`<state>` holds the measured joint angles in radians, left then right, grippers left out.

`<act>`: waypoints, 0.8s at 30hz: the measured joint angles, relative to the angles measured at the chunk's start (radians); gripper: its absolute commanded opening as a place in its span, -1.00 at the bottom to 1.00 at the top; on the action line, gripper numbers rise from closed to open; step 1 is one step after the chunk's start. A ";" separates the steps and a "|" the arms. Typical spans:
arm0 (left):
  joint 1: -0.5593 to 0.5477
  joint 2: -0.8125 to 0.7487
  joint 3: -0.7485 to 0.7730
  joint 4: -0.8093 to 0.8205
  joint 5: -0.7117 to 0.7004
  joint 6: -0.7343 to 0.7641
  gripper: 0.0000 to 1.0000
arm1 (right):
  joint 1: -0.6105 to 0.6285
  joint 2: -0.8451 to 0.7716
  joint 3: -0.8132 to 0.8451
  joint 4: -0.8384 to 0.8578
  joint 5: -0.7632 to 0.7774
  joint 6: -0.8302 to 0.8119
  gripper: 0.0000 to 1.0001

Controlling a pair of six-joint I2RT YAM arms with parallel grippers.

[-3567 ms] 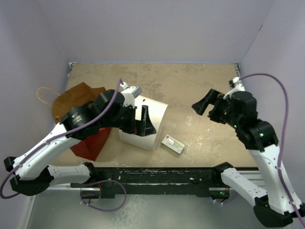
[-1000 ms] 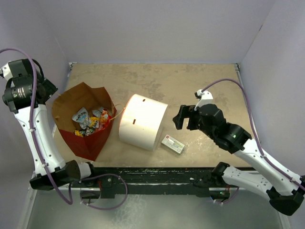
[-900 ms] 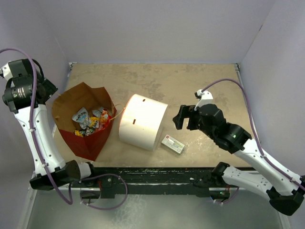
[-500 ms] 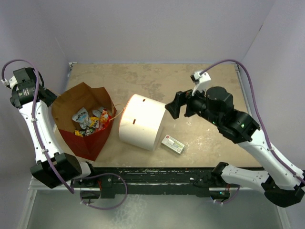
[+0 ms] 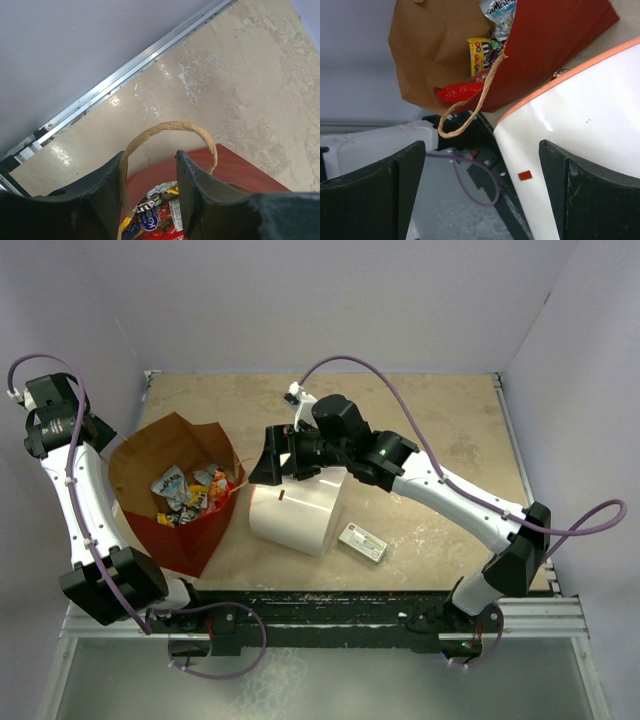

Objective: Take the snacks out of the paper bag
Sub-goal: Adjust the paper bag at the center of the board.

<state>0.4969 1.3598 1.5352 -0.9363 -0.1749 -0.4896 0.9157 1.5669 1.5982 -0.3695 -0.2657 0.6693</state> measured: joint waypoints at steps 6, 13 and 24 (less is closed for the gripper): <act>0.000 0.001 0.000 0.001 0.027 -0.003 -0.39 | 0.003 0.026 -0.032 0.113 -0.069 0.217 0.52; 0.000 0.000 0.005 -0.002 0.083 -0.024 -0.71 | 0.007 0.108 -0.009 0.192 -0.103 0.375 -0.20; 0.000 0.000 0.073 0.009 0.190 -0.100 -1.00 | -0.002 0.182 0.155 0.165 -0.123 0.412 -1.00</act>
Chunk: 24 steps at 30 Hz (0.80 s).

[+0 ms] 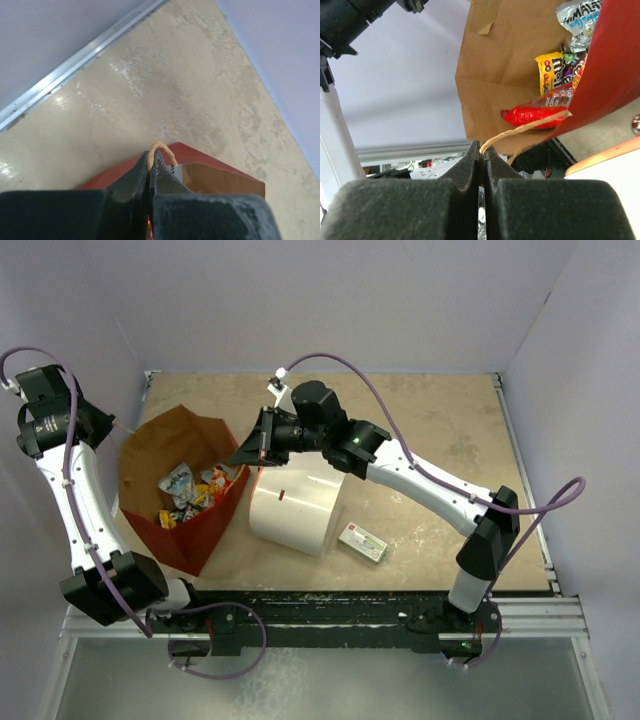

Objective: Take the snacks out of the paper bag
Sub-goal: Adjust the paper bag at the center of the board.

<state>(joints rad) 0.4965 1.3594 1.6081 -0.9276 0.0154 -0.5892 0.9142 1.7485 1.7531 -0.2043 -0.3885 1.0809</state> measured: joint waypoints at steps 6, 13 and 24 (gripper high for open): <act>0.000 0.014 0.006 0.038 0.109 -0.078 -1.00 | -0.080 0.018 0.037 -0.035 -0.002 -0.016 -1.00; -0.002 0.135 0.036 0.220 0.319 -0.216 -1.00 | -0.190 0.116 0.165 -0.063 0.000 -0.054 -1.00; -0.126 0.550 0.405 0.406 0.577 -0.320 -0.99 | -0.341 0.341 0.432 -0.106 -0.031 -0.099 -1.00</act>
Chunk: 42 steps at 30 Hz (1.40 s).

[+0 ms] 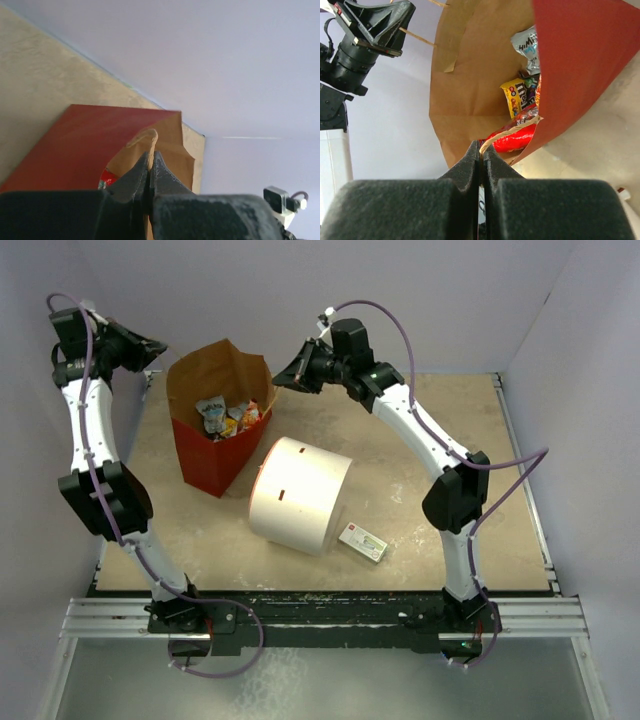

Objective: Take the snacks out of the paper bag
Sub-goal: Adjust the paper bag at the center of the board.

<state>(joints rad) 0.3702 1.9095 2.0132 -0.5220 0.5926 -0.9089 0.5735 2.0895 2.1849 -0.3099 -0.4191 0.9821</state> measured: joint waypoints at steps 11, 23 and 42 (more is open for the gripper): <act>-0.071 0.131 0.177 -0.036 0.038 0.108 -0.23 | -0.104 0.021 0.014 -0.015 -0.047 -0.006 -1.00; -0.057 0.115 0.154 -0.121 -0.125 0.381 0.59 | -0.124 0.021 0.027 -0.058 -0.084 -0.027 -1.00; -0.034 0.167 0.102 0.134 0.231 0.401 -0.57 | -0.130 0.034 0.072 -0.097 -0.101 -0.040 -1.00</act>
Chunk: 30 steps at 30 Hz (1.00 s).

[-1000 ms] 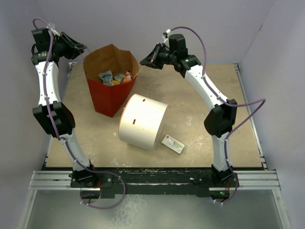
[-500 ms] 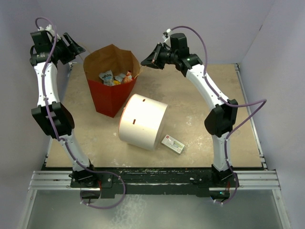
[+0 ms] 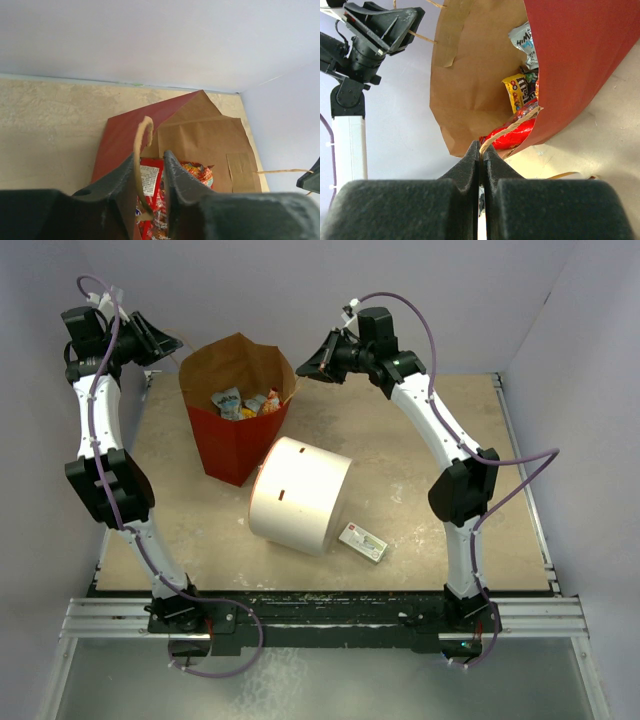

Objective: Take the snacks out of the paper bag
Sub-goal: Adjust the paper bag at the center of the board.

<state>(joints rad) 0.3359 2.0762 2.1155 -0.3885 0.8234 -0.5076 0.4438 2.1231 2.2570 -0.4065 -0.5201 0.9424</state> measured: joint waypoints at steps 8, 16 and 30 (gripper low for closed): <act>-0.033 0.053 0.091 0.007 -0.009 -0.077 -1.00 | -0.002 0.005 0.002 0.006 0.000 -0.008 -1.00; -0.103 0.104 0.200 0.143 -0.060 -0.288 -1.00 | -0.011 0.008 0.002 -0.014 0.008 -0.061 -0.98; -0.356 0.179 0.209 0.339 -0.069 -0.398 -1.00 | -0.150 -0.098 -0.375 -0.020 0.059 -0.180 -0.77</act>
<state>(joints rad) -0.0204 2.2551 2.3245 -0.0494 0.7540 -0.9058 0.2939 2.0254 1.8816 -0.4267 -0.4610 0.7628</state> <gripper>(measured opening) 0.005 0.112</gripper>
